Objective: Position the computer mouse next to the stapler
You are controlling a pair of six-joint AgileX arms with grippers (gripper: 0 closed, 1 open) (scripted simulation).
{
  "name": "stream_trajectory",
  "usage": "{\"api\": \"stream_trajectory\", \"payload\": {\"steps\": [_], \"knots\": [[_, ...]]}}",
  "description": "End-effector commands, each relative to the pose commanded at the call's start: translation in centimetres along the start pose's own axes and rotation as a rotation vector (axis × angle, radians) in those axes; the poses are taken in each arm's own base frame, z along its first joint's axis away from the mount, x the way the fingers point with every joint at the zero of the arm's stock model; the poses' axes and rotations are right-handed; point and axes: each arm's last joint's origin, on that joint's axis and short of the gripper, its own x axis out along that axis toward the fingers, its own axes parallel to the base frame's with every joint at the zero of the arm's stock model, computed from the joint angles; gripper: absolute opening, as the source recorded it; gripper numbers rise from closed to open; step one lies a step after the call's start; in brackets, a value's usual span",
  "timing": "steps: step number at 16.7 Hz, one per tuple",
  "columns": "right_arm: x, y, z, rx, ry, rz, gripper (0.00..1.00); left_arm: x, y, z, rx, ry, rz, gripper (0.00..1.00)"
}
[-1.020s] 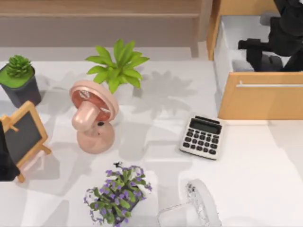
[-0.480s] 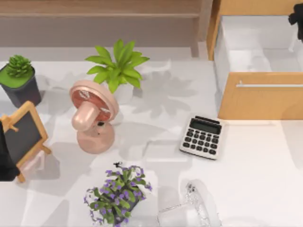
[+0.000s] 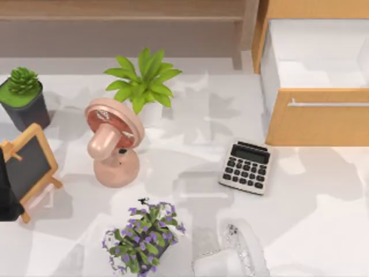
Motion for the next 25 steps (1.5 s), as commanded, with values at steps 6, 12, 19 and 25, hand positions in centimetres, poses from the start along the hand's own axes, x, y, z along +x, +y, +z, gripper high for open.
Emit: {"api": "stream_trajectory", "payload": {"steps": [6, 12, 19, 25], "knots": [[1.2, 0.1, -10.0, 0.041, 0.096, 0.001, 0.0, 0.0, 0.0, 0.0, 0.0, 0.0, 0.0, 1.0], [3.9, 1.3, -17.2, 0.157, 0.214, 0.018, 0.0, 0.0, 0.0, 0.0, 0.0, 0.0, 0.0, 1.0], [5.3, 2.1, -19.8, 0.22, 0.291, 0.041, 0.0, 0.0, 0.0, 0.0, 0.0, 0.0, 0.0, 1.0], [5.3, 2.1, -19.7, 0.217, 0.289, 0.042, 0.0, 0.0, 0.0, 0.0, 0.0, 0.0, 0.0, 1.0]]}}
